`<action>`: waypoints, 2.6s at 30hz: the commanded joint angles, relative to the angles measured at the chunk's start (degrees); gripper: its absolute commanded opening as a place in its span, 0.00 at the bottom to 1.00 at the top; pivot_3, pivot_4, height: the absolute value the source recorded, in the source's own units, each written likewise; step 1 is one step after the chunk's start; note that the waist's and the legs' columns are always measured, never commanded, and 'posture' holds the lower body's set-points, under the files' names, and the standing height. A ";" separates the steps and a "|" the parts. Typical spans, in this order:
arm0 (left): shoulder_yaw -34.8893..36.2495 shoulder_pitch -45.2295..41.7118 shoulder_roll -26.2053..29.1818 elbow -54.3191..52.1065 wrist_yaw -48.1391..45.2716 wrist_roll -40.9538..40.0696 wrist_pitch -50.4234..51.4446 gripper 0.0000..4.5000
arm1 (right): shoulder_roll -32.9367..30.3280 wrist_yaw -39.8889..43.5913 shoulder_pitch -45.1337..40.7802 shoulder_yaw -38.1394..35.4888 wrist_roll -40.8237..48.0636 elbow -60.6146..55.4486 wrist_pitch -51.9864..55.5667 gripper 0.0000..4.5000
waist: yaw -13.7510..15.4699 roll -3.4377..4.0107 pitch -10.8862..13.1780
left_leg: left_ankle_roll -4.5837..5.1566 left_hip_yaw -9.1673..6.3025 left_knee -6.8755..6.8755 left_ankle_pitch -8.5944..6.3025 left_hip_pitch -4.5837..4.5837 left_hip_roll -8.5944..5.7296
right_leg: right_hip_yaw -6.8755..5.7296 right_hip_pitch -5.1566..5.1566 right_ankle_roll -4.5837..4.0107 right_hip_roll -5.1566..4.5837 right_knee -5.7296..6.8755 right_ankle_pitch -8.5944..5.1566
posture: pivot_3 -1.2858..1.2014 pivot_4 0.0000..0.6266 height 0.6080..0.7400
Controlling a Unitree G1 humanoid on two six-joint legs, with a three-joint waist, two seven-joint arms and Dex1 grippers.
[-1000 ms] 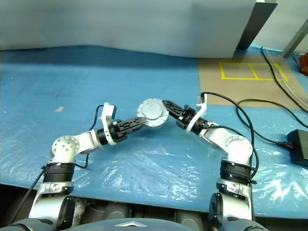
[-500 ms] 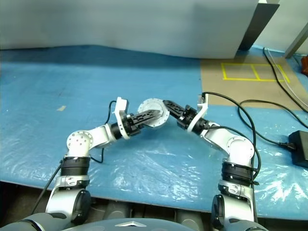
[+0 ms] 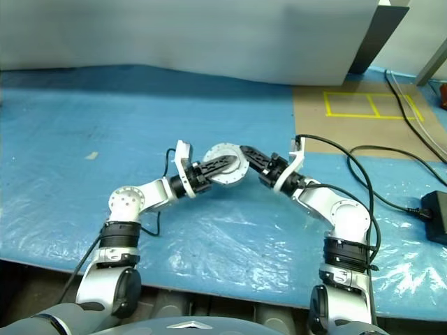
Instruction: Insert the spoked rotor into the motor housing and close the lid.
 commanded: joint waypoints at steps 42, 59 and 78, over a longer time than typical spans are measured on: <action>9.02 -13.29 5.55 10.83 10.74 18.78 -31.40 0.57 | -0.96 4.51 0.98 3.70 -11.87 -3.75 -5.61 1.00 | -0.22 0.00 0.00 | 0.00 -0.05 0.00 0.00 -0.04 0.00 | -0.02 0.00 0.06 0.02 -0.04 0.04 | 0.52 0.24 1.00; 10.88 -15.30 12.58 35.95 7.72 29.12 -44.41 0.73 | -0.16 9.25 0.49 5.74 -18.40 -1.61 -4.56 1.00 | 0.26 -0.19 0.05 | 0.00 -0.23 0.05 0.00 0.05 -0.06 | -0.16 0.11 0.12 -0.08 -0.03 0.08 | 0.52 0.24 1.00; 12.64 -12.85 24.03 41.64 22.53 38.08 -58.58 0.92 | 0.17 13.76 0.69 6.80 -22.46 0.22 -2.49 1.00 | -0.89 -0.20 0.04 | 0.00 -0.10 0.00 0.00 0.39 -0.04 | -0.06 0.22 0.10 -0.07 -0.10 0.07 | 0.52 0.24 1.00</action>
